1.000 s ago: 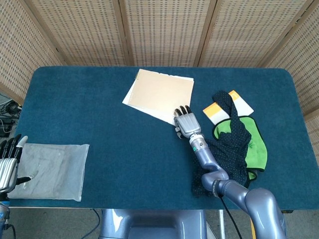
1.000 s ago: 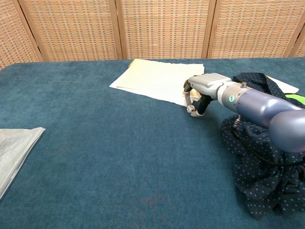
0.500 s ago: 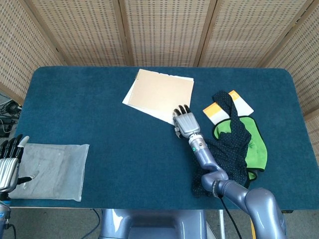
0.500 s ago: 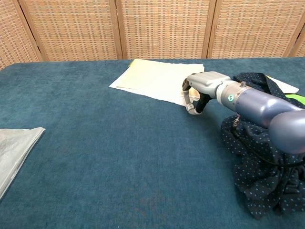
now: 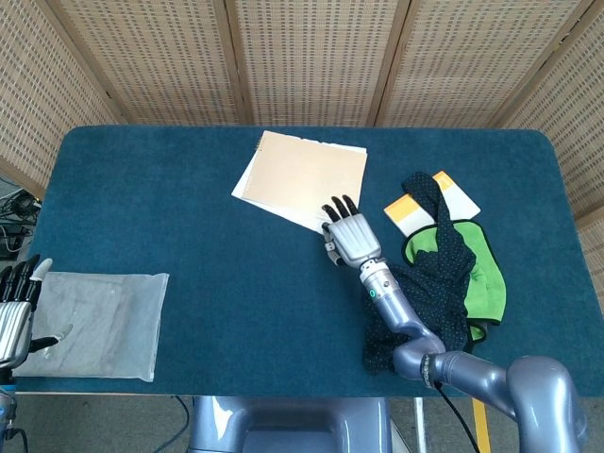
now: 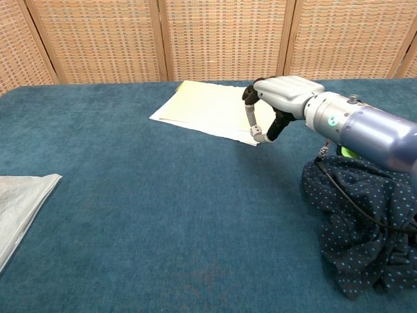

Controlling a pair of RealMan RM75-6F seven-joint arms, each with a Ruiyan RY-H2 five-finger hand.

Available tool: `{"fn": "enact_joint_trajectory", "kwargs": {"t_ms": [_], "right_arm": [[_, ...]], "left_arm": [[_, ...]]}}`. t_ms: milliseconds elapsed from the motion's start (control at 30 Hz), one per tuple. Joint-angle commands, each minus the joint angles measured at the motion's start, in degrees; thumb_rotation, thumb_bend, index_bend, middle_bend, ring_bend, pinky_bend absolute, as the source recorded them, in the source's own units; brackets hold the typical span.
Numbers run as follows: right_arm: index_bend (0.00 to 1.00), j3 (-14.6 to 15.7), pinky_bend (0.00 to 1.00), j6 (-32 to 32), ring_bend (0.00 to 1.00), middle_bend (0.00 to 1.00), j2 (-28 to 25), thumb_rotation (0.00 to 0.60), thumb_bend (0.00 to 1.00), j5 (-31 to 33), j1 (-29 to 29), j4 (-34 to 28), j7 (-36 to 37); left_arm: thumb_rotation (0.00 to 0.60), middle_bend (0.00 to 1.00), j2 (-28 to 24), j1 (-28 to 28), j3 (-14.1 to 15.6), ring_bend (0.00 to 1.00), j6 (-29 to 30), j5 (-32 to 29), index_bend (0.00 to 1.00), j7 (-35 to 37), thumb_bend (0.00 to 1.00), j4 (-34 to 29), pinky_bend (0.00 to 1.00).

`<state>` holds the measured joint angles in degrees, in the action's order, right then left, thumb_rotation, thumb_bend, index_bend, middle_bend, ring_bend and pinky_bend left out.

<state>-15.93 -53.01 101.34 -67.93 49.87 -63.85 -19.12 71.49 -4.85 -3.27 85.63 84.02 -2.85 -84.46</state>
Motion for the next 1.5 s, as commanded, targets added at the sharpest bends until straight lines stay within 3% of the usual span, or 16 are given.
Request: {"fn": "enact_joint_trajectory", "kwargs": {"t_ms": [33,167,333,600,1000,1267,1333,1500], "right_arm": [[0.57,2.2,0.04,-5.2,0.0,0.22,-6.2,0.6,0.5,0.6,-4.7,-11.8,-6.0],[0.56,3.5,0.04,-6.9,0.0,0.21,-8.7,0.6,0.5,1.0,-6.7,-18.1,-7.2],[0.54,4.4,0.02,-7.8,0.0,0.19,-9.2,0.6,0.45,0.5,-7.3,-21.1,-8.3],[0.38,5.0,0.0,-7.4,0.0,0.07,-8.7,0.6,0.33,1.3,-7.2,-21.7,-9.8],[0.28,5.6,0.0,-8.9,0.0,0.0,-11.1,0.6,0.32,1.1,-9.0,-21.8,-8.5],[0.22,7.4,0.0,-18.5,0.0,0.0,-16.6,0.6,0.24,-3.7,-15.5,-22.8,-4.0],[0.16,9.7,0.0,-24.8,0.0,0.0,-18.9,0.6,0.22,-8.1,-19.8,-23.2,0.2],[0.02,14.5,0.0,-31.7,0.0,0.0,-21.8,0.6,0.2,-13.8,-26.2,-21.9,6.0]], "left_arm": [[0.6,0.0,-0.2,0.1,0.3,0.0,0.2,0.5,0.0,-0.4,0.02,-0.5,0.0],[0.6,0.0,-0.4,0.2,0.5,0.0,0.9,1.3,0.0,-1.1,0.02,-1.2,0.0],[0.6,0.0,-0.5,0.2,0.5,0.0,1.3,1.7,0.0,-1.4,0.02,-1.7,0.0],[0.6,0.0,-0.7,0.3,0.4,0.0,1.4,1.6,0.0,-1.1,0.02,-1.8,0.0],[0.6,0.0,-0.7,0.3,0.3,0.0,1.3,1.3,0.0,-1.0,0.02,-1.6,0.0],[0.6,0.0,-0.7,0.4,0.0,0.0,1.3,0.7,0.0,-0.8,0.02,-1.4,0.0],[0.6,0.0,-0.7,0.5,-0.1,0.0,1.4,0.3,0.0,-0.7,0.02,-1.3,0.0],[0.6,0.0,-0.5,0.7,-0.2,0.0,1.5,0.0,0.0,-1.3,0.02,-1.1,0.0]]}}
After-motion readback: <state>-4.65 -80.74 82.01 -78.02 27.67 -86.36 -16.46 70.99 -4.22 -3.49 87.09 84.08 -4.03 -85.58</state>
